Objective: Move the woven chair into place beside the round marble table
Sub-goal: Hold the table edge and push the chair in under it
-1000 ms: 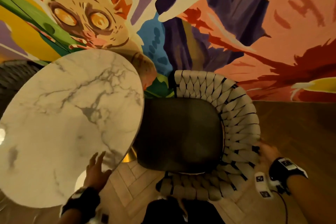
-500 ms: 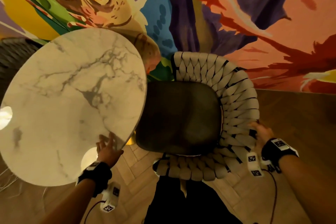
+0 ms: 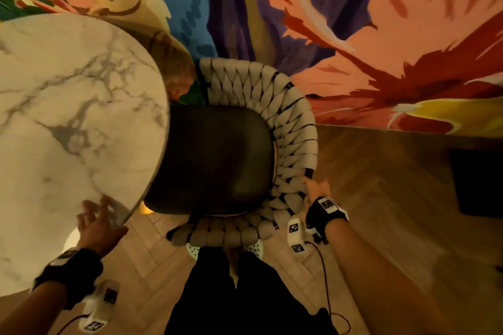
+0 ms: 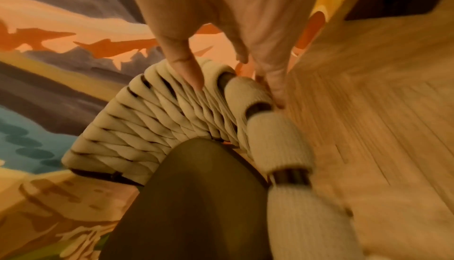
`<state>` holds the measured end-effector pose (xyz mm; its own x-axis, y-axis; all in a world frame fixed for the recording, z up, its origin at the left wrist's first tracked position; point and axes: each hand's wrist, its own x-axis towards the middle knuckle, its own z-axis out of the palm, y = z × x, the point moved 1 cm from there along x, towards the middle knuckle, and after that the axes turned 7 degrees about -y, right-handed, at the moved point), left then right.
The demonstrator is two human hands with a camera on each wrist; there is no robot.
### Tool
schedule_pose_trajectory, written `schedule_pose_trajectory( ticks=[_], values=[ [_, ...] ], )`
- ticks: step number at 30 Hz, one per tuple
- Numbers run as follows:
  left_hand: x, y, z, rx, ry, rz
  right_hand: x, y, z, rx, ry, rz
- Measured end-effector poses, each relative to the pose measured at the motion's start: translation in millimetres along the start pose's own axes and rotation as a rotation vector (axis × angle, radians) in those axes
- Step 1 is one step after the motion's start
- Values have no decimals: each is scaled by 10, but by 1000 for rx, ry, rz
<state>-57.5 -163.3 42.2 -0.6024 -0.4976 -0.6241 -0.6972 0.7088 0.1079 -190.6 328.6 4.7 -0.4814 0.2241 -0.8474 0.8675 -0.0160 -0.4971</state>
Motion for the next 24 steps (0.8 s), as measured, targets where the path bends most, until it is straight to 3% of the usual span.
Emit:
schedule_pose_trajectory(
  ticks=[2, 6, 11, 24],
  values=[
    [-14, 7, 19, 27, -9, -1, -45, 331, 37, -55, -35, 172],
    [20, -6, 36, 47, -49, -19, -223, 966, 341, 46, -313, 378],
    [-44, 2, 10, 58, -106, -24, -235, 1065, 591, 236, -276, 335],
    [-184, 124, -135, 16, -118, -15, -433, 1287, 537, 192, -307, 310]
  ],
)
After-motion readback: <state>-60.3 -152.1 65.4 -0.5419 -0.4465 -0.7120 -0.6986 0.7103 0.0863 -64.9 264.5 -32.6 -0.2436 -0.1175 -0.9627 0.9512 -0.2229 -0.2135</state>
